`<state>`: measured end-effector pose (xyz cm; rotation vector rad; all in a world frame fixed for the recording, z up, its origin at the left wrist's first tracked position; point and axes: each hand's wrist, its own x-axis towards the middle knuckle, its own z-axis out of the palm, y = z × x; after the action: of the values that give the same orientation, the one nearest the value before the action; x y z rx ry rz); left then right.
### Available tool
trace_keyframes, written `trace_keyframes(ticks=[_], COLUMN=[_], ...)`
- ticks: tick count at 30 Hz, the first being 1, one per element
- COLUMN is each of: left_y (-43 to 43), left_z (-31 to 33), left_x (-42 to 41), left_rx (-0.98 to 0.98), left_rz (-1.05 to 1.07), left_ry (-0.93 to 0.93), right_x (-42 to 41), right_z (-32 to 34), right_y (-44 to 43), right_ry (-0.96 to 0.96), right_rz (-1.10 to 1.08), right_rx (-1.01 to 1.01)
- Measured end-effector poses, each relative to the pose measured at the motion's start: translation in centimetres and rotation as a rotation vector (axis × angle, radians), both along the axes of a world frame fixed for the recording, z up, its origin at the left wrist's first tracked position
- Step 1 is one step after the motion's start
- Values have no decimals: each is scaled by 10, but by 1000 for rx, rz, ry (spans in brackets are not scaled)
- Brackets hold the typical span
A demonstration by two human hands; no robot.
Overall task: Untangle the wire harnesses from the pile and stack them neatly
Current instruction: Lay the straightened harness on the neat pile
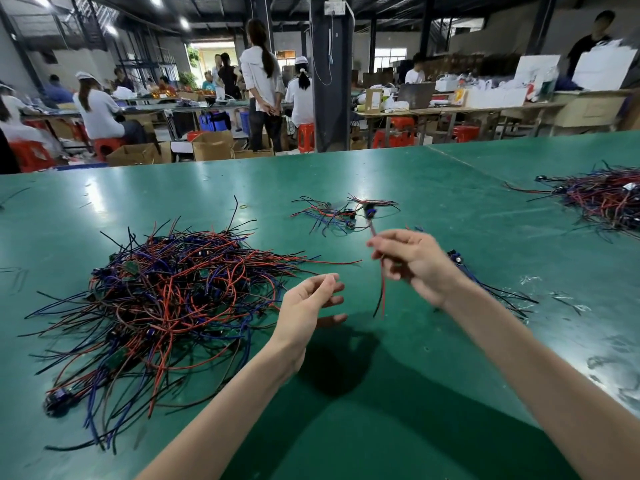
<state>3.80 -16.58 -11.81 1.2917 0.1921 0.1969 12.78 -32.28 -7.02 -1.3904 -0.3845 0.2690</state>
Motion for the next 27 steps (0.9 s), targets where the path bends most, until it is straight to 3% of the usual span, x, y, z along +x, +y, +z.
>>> trace_keyframes(ticks=[2,4,9,13,20,22,23,25,26,27], left_y=[1,3,4,4,4,1,1,4,4,4], left_z=[1,1,-1,-1,-3,-3,-4,-8,-8,-4], left_x=[1,1,2,3,3,-2,-4,-8,-10,-12], left_rx=[-3,-7,7,10,92,283,522,1182,1398,1485], left_rz=[-10,-18,-29,-30,-37,-37,-20,45,62,58], left_ry=[17,26,55,52,43,-22,-105,-355,-466,-514], right_x=[21,38,56,60,53,49,47,44,42,41], right_z=[9,7,-9,-9,-15,-16,-16,-17,-18,-19], right_y=[-15,-35,-82,-92,-87,-84,-82,-78,-75,-72], right_ry=[-9,-16,-90,-8,-62,-78,-83,-97,-113,-138], right_rz=[-139,-272,-516,-517,-604,-646,-656,-655,-659,-670], right_rx=[-15,-177,-1007,-1153,-1338,-1390,-1411,-1437,-1443,-1440])
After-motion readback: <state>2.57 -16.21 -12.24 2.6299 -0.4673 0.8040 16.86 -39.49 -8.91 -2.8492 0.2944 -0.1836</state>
